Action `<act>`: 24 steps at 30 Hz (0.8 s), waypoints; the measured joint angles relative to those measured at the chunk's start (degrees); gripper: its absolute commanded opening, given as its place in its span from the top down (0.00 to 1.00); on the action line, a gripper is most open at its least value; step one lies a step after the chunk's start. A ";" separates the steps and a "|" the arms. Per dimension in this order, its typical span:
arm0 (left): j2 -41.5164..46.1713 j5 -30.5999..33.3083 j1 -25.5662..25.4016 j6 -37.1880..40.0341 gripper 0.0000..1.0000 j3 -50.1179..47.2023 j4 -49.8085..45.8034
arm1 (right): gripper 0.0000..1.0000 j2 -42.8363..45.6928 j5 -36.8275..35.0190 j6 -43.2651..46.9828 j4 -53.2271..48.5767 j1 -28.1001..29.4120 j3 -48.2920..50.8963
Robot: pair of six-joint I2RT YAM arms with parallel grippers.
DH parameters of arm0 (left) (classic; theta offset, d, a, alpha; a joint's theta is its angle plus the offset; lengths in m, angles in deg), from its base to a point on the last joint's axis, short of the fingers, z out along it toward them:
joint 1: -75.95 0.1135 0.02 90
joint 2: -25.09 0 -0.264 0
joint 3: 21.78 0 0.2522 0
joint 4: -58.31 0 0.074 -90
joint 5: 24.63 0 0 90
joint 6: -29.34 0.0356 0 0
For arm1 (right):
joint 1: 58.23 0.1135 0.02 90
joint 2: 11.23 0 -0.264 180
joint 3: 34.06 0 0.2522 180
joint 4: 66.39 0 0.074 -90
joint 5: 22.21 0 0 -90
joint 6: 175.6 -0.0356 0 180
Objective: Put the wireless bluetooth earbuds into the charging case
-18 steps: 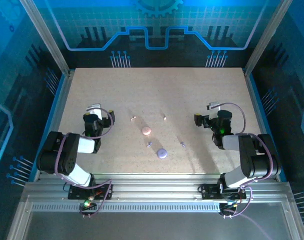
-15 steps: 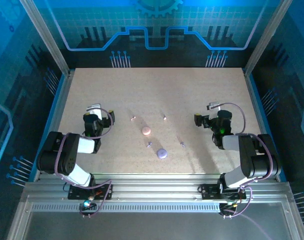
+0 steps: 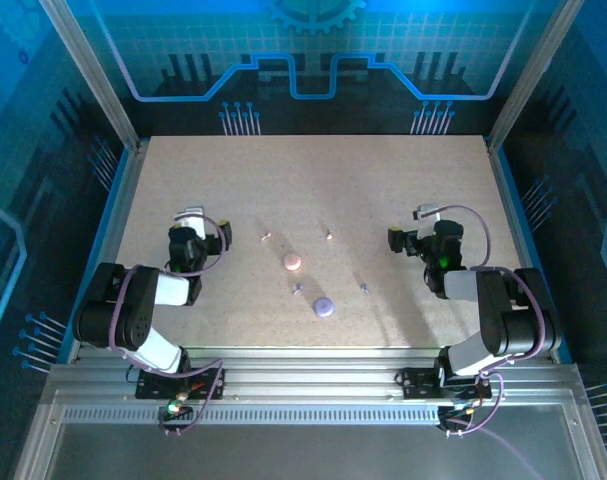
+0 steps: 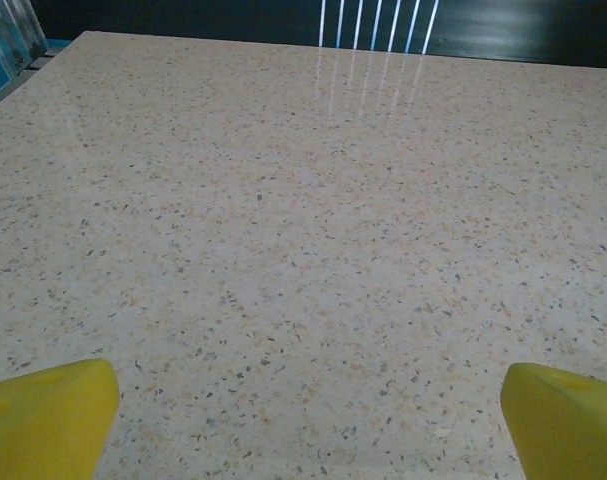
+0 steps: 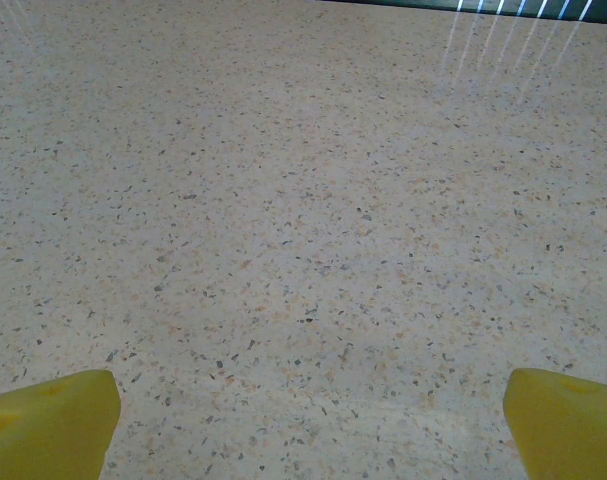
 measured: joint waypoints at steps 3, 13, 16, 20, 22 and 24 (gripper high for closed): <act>0.00 -0.37 0.00 0.00 0.01 0.00 -0.26 | 0.00 0.00 0.00 0.00 0.00 0.00 0.02; 0.00 -0.44 0.00 0.00 0.01 0.00 -0.33 | 0.00 0.00 0.00 0.00 0.00 0.00 0.02; 0.17 -0.72 0.00 0.00 0.01 0.11 -0.92 | 0.00 0.02 0.00 0.00 -0.11 0.00 -0.02; 3.50 -0.70 -0.02 0.04 0.06 1.20 -5.55 | 0.00 1.27 -0.46 -0.04 -6.64 0.00 -3.30; 6.93 -0.28 -0.42 0.22 0.07 2.32 -9.20 | 0.00 3.17 -0.52 -0.07 -11.87 0.04 -6.78; 10.58 0.63 -1.53 0.70 0.08 3.93 -13.38 | 0.00 5.53 -0.63 -0.28 -17.57 0.26 -10.40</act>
